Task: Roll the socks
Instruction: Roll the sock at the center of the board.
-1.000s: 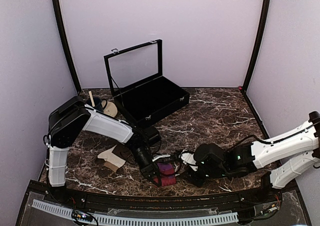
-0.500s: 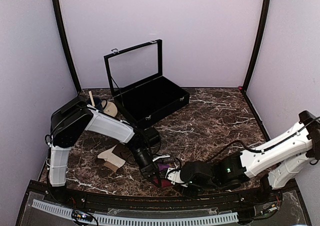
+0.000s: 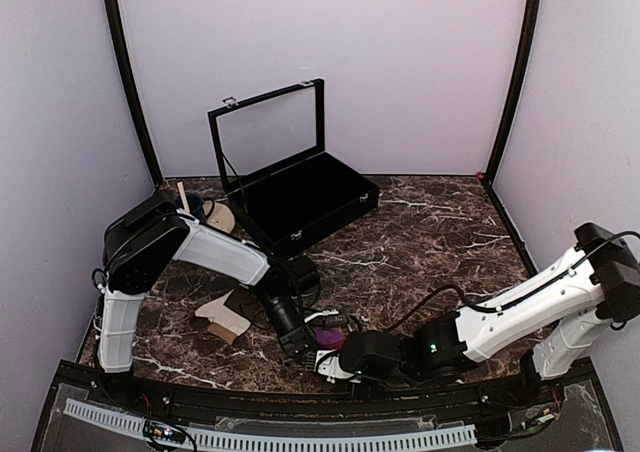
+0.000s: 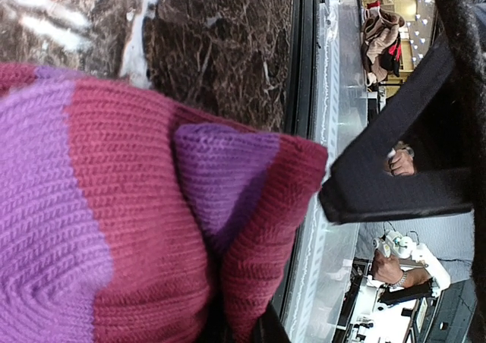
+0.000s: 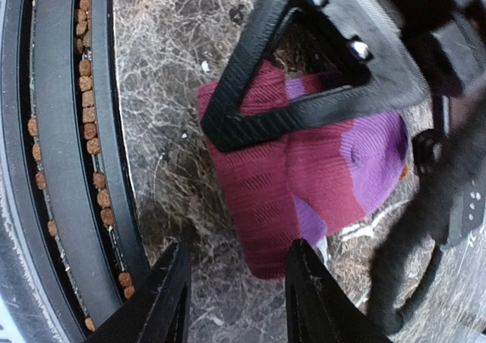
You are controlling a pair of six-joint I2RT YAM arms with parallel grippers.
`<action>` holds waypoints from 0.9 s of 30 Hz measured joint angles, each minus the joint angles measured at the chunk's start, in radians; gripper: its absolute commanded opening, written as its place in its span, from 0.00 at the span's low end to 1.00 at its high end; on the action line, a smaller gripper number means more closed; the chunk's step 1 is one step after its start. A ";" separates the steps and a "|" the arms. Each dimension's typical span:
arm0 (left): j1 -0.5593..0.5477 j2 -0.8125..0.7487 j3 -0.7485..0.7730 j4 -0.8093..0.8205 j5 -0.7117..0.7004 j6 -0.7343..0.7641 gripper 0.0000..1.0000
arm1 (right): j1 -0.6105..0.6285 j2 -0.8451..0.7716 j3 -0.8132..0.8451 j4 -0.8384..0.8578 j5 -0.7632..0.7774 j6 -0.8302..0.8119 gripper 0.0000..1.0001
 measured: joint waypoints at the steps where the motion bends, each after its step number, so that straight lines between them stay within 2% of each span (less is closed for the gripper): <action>1: 0.000 0.000 0.000 -0.001 0.001 0.002 0.05 | 0.000 0.012 0.005 0.001 0.000 -0.010 0.40; 15: 0.010 0.005 0.000 -0.014 0.013 0.008 0.05 | -0.013 0.101 0.032 0.018 0.017 -0.079 0.40; 27: 0.017 0.008 0.000 -0.022 0.019 0.007 0.07 | -0.051 0.129 0.044 0.024 -0.019 -0.100 0.32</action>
